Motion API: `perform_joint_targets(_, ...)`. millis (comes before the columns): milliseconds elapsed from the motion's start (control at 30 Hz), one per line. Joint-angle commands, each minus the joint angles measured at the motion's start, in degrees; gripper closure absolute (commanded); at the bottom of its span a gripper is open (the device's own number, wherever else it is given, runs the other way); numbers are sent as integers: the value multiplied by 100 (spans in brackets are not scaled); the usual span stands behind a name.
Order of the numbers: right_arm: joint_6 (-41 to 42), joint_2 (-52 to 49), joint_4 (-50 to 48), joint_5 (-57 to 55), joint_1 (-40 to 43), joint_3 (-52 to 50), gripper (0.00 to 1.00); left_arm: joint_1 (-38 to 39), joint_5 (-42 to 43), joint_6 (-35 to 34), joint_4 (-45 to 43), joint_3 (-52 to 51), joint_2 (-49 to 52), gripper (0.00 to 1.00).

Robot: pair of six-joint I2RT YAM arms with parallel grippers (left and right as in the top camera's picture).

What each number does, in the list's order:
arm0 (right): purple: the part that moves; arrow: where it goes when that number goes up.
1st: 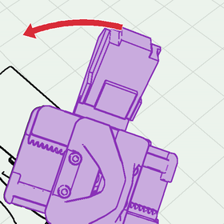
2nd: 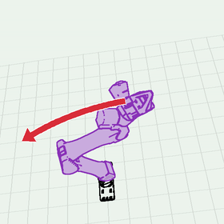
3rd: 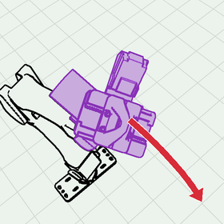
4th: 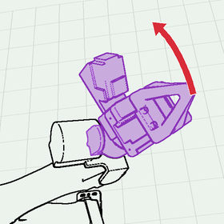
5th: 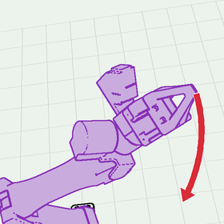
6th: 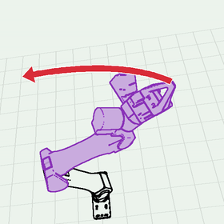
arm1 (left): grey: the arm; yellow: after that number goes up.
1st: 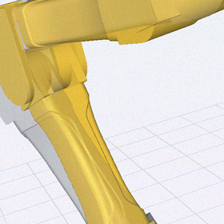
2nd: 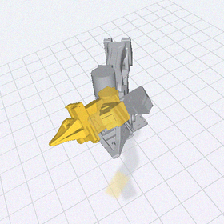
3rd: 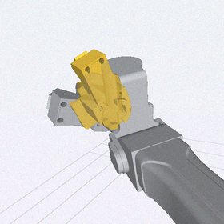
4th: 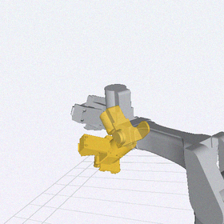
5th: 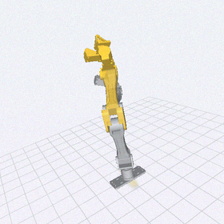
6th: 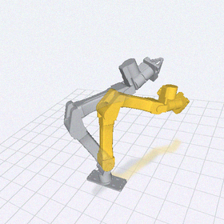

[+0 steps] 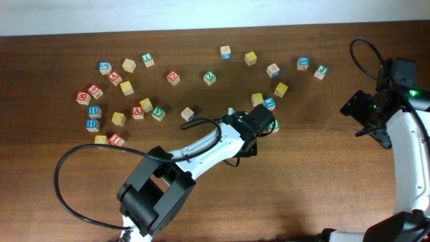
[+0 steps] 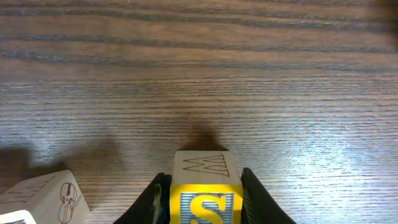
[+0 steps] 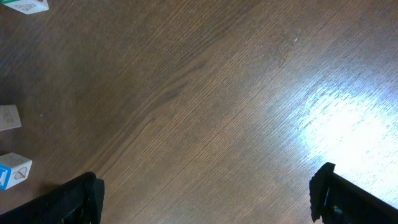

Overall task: Spell out RSS
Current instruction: 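Carry the held S block toward the right of the first S block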

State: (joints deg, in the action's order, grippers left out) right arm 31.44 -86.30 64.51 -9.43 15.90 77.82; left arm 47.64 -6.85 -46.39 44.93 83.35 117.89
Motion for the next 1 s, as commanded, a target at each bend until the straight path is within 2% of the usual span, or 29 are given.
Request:
perform_joint_targets(0,9,44,-2,-70,26,61,2,-46,168,-118,9,-37,-59,77)
perform_joint_targets(100,9,44,-2,-70,26,61,2,-46,144,-116,2,-37,-59,76)
perform_joint_targets(167,9,44,-2,-70,26,61,2,-46,146,-116,-2,-37,-59,71)
perform_joint_targets(267,9,44,-2,-70,26,61,2,-46,146,-116,-35,-37,-59,68)
perform_joint_targets(500,9,44,-2,-70,26,61,2,-227,151,-105,122,166,-74,51)
perform_joint_targets(600,9,44,-2,-70,26,61,2,-332,168,323,293,321,-160,48)
perform_joint_targets(733,9,44,-2,-70,26,61,2,-365,144,557,341,509,-568,46)
perform_joint_targets(833,9,44,-2,-70,26,61,2,-560,153,555,415,573,-1115,36)
perform_joint_targets(967,9,44,-2,-70,26,61,2,-796,175,555,1080,568,-1475,46)
